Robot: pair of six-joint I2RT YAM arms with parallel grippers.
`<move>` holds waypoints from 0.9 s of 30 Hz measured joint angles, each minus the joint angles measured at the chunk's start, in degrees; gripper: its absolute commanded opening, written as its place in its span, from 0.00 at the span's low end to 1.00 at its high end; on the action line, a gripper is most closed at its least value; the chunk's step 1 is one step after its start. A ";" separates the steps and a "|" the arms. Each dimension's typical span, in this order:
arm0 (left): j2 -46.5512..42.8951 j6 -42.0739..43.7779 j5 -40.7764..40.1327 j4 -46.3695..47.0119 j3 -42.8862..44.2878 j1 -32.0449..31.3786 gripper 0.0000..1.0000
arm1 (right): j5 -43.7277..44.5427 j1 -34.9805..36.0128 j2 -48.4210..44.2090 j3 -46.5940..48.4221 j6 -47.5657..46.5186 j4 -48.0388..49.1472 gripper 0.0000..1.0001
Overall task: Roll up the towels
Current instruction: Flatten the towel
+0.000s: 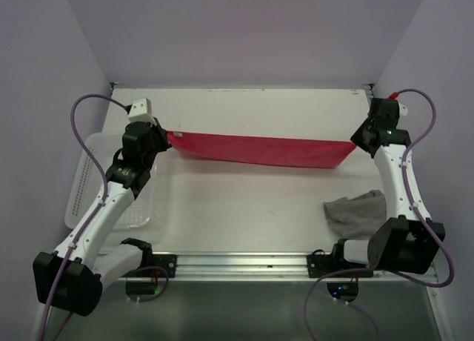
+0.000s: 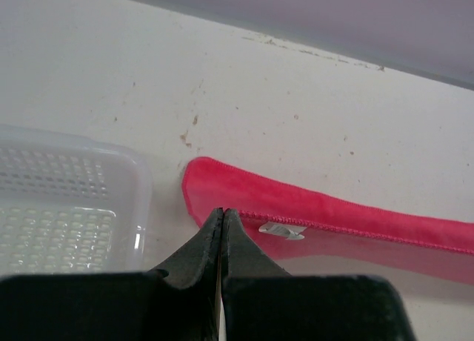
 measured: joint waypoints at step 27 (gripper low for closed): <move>30.40 5.57 10.84 0.83 37.13 7.85 0.00 | -3.19 0.44 24.44 43.74 0.35 -3.06 0.00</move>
